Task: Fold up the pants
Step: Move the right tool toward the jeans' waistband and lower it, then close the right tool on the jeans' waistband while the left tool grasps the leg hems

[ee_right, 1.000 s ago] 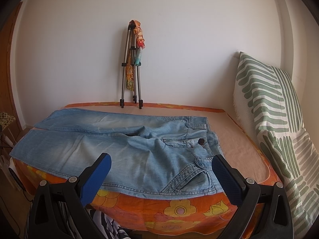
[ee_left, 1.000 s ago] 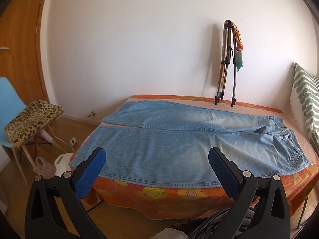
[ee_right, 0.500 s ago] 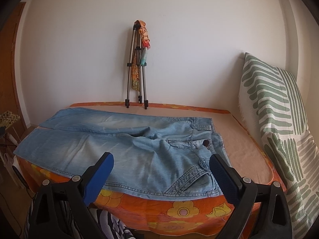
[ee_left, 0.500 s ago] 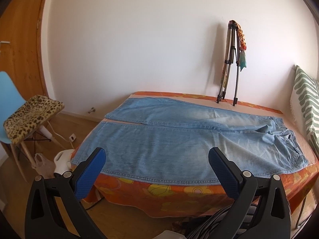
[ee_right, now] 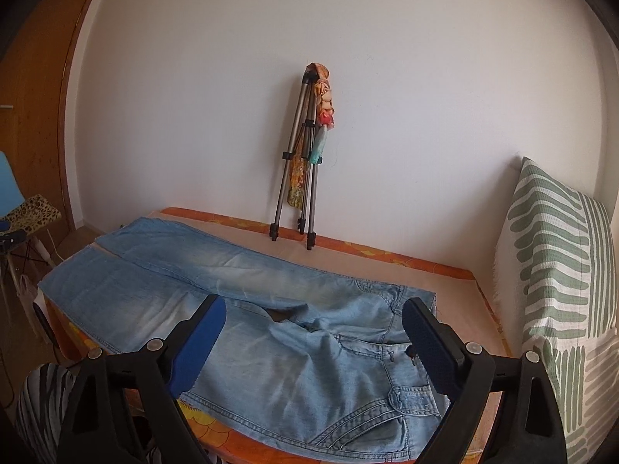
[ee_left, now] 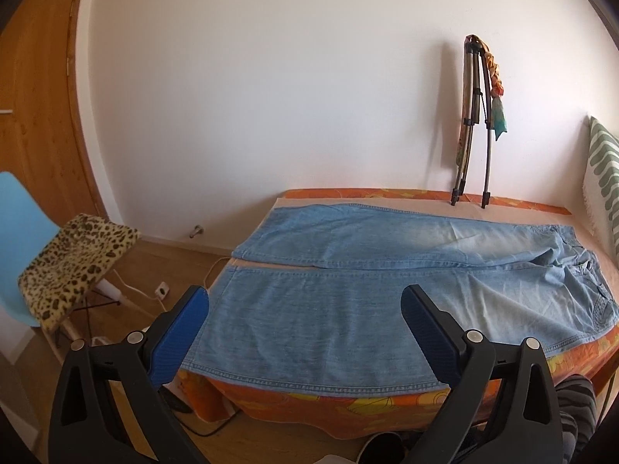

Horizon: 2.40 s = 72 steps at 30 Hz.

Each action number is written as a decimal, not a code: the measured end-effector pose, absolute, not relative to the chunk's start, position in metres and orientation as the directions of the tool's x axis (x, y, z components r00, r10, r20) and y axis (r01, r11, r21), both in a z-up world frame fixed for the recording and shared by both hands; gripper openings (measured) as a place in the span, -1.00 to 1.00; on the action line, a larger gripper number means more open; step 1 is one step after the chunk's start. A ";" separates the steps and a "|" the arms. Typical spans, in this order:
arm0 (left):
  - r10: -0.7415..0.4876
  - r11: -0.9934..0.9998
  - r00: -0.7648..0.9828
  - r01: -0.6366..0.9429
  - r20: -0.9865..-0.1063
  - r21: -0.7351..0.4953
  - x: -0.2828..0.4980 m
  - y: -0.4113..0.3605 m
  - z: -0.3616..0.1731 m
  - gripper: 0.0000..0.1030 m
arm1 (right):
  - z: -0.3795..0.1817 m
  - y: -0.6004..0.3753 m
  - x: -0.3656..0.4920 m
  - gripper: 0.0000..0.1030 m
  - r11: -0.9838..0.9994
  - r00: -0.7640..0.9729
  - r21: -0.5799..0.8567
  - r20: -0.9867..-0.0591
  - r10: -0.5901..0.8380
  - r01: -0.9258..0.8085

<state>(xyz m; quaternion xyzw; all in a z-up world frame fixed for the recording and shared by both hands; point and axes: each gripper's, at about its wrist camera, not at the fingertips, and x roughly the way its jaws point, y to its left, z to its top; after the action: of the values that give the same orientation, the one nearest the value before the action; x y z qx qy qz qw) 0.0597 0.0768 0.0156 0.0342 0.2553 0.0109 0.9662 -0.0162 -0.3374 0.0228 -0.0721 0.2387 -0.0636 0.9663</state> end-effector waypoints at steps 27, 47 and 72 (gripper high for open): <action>-0.074 0.997 0.722 0.076 -0.688 -0.028 0.332 0.103 -0.026 0.26 | -0.063 -0.212 0.388 0.10 0.902 0.618 -0.050 -0.745 0.252 -0.428; -0.140 0.990 0.598 0.074 -0.789 -0.120 0.469 0.083 -0.079 0.26 | -0.205 -0.188 0.541 0.10 0.871 0.438 0.027 -0.857 0.273 -0.490; -0.259 0.888 0.539 -0.195 -0.802 -0.417 0.516 0.103 -0.125 -0.97 | -0.164 -0.143 0.467 -0.84 0.771 0.486 -0.083 -0.817 0.311 -0.632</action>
<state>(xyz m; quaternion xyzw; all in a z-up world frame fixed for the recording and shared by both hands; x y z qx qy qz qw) 0.5162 0.1025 -0.1250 -0.2363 0.4797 -0.0190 0.8448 0.4666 -0.1433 -0.1641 -0.1901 0.4227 0.2803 0.8406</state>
